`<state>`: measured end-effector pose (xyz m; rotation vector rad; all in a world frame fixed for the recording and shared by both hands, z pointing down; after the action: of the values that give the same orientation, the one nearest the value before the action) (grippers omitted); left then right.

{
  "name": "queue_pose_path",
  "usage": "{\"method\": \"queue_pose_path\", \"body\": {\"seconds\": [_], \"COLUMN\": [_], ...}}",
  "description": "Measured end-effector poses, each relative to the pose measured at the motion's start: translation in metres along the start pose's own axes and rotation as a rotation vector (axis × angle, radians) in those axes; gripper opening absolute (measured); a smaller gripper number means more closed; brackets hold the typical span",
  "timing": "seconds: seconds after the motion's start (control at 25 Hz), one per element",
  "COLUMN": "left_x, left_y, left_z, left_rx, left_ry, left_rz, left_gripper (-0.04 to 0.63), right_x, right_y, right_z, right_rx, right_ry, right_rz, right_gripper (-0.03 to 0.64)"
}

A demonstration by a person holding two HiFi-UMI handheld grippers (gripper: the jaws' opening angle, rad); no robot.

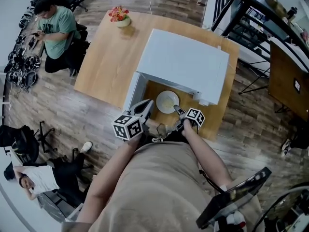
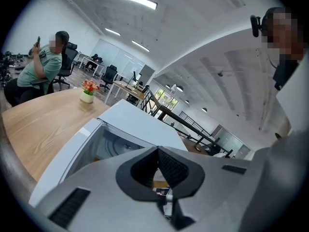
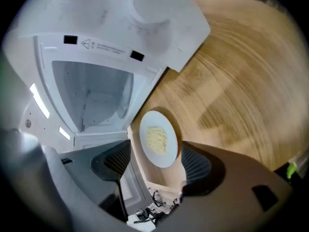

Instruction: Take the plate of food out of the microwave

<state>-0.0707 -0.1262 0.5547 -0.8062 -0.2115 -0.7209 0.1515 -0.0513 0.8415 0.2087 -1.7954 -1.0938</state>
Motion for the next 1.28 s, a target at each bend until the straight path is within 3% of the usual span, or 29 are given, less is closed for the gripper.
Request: {"method": "queue_pose_path", "body": {"seconds": [0.16,0.32,0.6,0.88,1.12,1.28], "left_x": [-0.001,-0.009,-0.026,-0.029,-0.048,-0.088], "left_y": [-0.002,-0.009,-0.006,0.004,0.029,0.034], "left_z": [0.003,0.009,0.017,0.008,-0.010,-0.013], "left_rx": [-0.016,-0.055,-0.058,0.031,0.140,0.195], "left_ry": [0.031,0.081,0.139,0.103,0.117,0.111], "left_rz": [-0.003,-0.020,0.018,0.098,0.211,0.284], "left_gripper": [0.003,0.003,0.003,0.003,0.003,0.003], "right_x": [-0.046,-0.102,-0.194,-0.283,-0.346,-0.367], "right_y": [-0.037,-0.087,-0.180,-0.231,-0.238,-0.235], "right_z": [-0.014,-0.022,-0.017,0.001,0.037,0.079], "right_rx": [-0.310,-0.641,-1.069,-1.205,-1.216,-1.190], "right_ry": [0.062,0.200,0.431,0.722,0.950,1.037], "right_rz": [0.004,-0.050,-0.146,-0.146,-0.082,-0.016], "right_gripper": [0.310,0.310,0.293,0.281,0.261,0.261]}}
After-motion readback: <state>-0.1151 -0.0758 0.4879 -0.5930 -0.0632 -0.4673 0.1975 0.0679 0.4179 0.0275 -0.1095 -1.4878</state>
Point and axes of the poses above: the fingertips, and each gripper's own axes: x forward along the fingers, y to its right, z out of its underside, the point moved 8 cm from there along -x, backward along the fingers, and after that the axes turned 1 degree about z, right-handed, at the moved point
